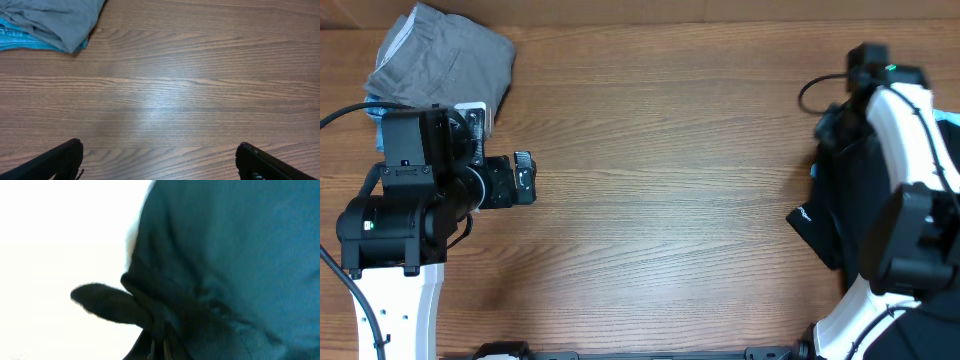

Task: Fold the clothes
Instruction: 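Reach the right gripper to the black t-shirt and grasp its collar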

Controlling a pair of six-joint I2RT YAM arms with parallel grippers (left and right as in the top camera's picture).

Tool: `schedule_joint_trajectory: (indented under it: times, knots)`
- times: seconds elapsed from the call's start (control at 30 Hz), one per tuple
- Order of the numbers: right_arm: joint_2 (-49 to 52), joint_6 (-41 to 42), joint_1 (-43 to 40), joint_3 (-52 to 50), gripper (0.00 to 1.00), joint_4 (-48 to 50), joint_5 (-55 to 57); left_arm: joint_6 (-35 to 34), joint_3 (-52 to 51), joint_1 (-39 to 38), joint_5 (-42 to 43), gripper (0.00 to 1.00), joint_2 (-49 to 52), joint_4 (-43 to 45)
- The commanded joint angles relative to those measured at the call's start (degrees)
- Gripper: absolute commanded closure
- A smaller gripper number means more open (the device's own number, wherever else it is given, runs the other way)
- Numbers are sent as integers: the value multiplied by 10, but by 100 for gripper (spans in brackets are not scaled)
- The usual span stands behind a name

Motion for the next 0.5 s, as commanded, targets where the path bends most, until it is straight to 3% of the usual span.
schedule_joint_trajectory:
  times: [0.0,0.17,0.27,0.47]
  knots:
    - [-50,-42,-3,80,96,-12,-8,-3,12,-4,4,0,3,3]
    - [-52,-59,-1,180,96,-42,-32,-3,12,-4,4,0,3,3]
    - [-52,-107,6,233,96,-45,-130,-4,13,-4,-7,0,3,2]
    - [-52,-125,81,325,96,-56,-246,-4,31,-4,-40,0,3,-1]
